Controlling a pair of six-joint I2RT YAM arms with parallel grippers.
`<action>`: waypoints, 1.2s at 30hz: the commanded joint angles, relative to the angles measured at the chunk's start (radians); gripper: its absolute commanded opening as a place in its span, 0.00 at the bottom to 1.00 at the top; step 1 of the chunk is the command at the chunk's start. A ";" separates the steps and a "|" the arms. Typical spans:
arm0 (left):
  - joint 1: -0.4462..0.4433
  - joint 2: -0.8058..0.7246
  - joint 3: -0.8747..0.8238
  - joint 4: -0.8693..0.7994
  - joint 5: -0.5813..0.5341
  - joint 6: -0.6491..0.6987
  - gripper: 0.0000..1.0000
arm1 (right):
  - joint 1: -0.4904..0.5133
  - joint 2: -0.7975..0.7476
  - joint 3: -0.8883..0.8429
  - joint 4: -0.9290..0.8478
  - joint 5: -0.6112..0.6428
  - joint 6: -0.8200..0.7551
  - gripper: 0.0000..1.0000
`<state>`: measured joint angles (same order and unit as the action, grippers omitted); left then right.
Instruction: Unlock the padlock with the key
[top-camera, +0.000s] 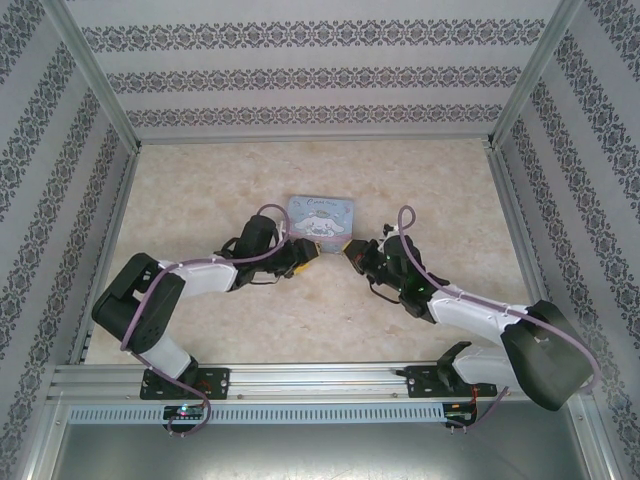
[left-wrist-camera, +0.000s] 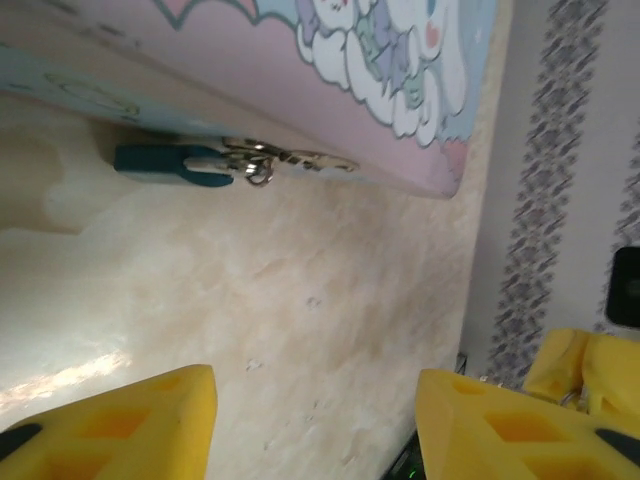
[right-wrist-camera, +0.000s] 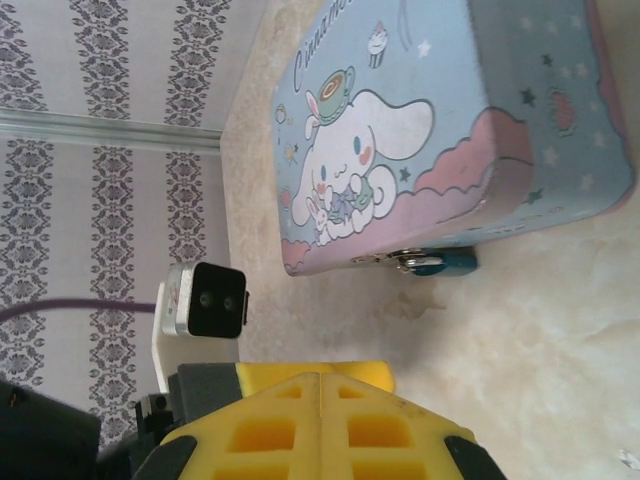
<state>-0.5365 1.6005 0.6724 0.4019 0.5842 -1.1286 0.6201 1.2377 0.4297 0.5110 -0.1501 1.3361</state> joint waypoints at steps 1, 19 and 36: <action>-0.039 -0.037 -0.053 0.320 -0.106 -0.229 0.52 | 0.024 0.018 0.039 0.033 0.069 0.020 0.00; -0.152 -0.029 -0.114 0.558 -0.363 -0.379 0.38 | 0.062 0.072 0.085 0.067 0.117 0.074 0.00; -0.187 0.006 -0.108 0.578 -0.383 -0.384 0.27 | 0.063 0.100 0.080 0.092 0.119 0.084 0.00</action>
<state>-0.7082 1.5925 0.5667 0.9207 0.2211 -1.5051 0.6769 1.3281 0.4911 0.5735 -0.0521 1.4117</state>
